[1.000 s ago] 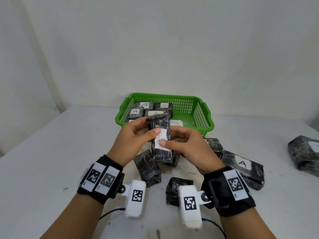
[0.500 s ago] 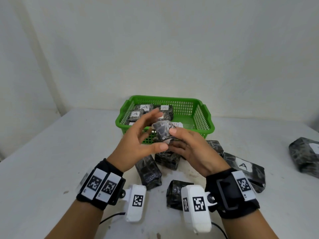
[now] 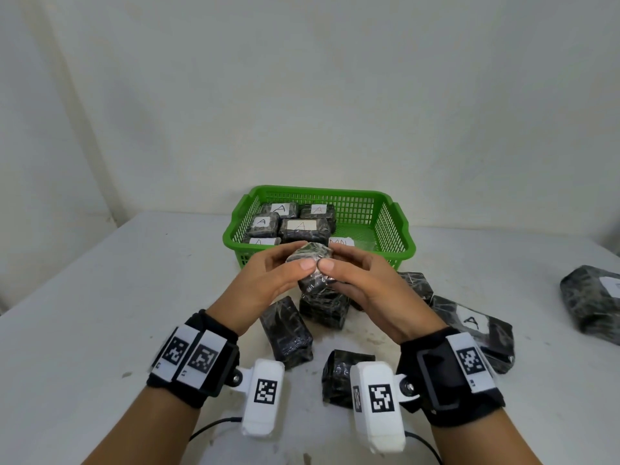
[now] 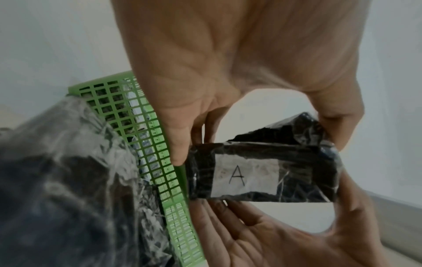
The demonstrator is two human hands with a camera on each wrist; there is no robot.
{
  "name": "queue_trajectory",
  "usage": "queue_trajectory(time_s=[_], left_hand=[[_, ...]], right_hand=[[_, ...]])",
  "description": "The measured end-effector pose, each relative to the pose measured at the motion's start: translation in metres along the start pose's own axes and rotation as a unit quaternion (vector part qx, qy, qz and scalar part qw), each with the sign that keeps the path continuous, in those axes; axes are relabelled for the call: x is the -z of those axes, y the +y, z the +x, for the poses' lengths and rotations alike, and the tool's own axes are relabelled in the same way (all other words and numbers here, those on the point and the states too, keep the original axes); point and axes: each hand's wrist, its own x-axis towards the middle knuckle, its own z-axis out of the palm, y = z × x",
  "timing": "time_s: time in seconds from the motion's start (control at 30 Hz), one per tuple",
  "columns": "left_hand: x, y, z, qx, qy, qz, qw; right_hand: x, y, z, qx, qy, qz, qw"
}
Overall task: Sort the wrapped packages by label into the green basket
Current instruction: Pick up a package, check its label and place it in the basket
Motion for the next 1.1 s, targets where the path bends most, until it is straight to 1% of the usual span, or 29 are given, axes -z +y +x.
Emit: queue_trajectory(time_s=[0.07, 0.13, 0.23, 0.33, 0.43, 0.5, 0.57, 0.63, 0.67, 0.73, 0.8, 0.87, 0.97, 1.03, 1.1], left_hand=[[0.000, 0.002, 0.000, -0.007, 0.011, -0.006, 1.000], [0.000, 0.004, -0.002, -0.006, 0.007, -0.022, 1.000], [-0.001, 0.004, -0.003, 0.017, -0.006, -0.006, 1.000], [0.000, 0.001, 0.000, 0.027, 0.012, 0.016, 0.999], [0.000, 0.003, -0.001, 0.052, 0.014, 0.044, 0.998], [0.002, 0.003, -0.001, 0.069, 0.008, 0.062, 0.996], [0.002, 0.003, -0.001, 0.075, 0.007, 0.070, 0.995], [0.003, 0.003, 0.002, 0.073, 0.020, 0.058, 0.995], [0.003, 0.003, 0.002, 0.069, 0.028, 0.045, 0.996], [0.003, 0.001, 0.004, 0.065, 0.043, 0.017, 0.997], [0.004, -0.004, 0.006, 0.067, 0.071, -0.002, 0.995], [0.005, -0.009, 0.008, 0.066, 0.082, 0.001, 0.994], [0.007, -0.010, 0.008, 0.058, 0.092, 0.023, 0.994], [0.008, -0.008, 0.008, 0.059, 0.107, 0.029, 0.992], [0.008, -0.007, 0.007, 0.062, 0.120, 0.034, 0.990]], right_hand=[[-0.002, 0.000, 0.000, -0.004, -0.009, 0.018, 1.000], [-0.002, 0.000, 0.000, -0.004, -0.005, 0.035, 0.999], [-0.003, 0.002, 0.001, -0.009, 0.000, 0.017, 1.000], [-0.003, 0.002, 0.000, -0.016, -0.011, -0.001, 1.000], [-0.002, -0.001, -0.003, 0.039, -0.026, -0.069, 0.997], [-0.003, -0.003, -0.005, 0.088, -0.018, -0.100, 0.991], [-0.007, -0.003, -0.007, 0.137, 0.009, -0.100, 0.985], [-0.009, -0.004, -0.007, 0.171, 0.058, -0.064, 0.981], [-0.009, -0.004, -0.006, 0.171, 0.084, -0.030, 0.981], [-0.005, -0.003, -0.003, 0.141, 0.114, 0.044, 0.982], [0.000, -0.003, -0.001, 0.103, 0.118, 0.095, 0.983], [0.004, 0.000, 0.002, 0.076, 0.120, 0.125, 0.982], [0.010, 0.000, 0.004, 0.056, 0.134, 0.142, 0.979], [0.015, 0.001, 0.005, 0.054, 0.142, 0.117, 0.981], [0.018, 0.003, 0.006, 0.057, 0.133, 0.075, 0.987]])
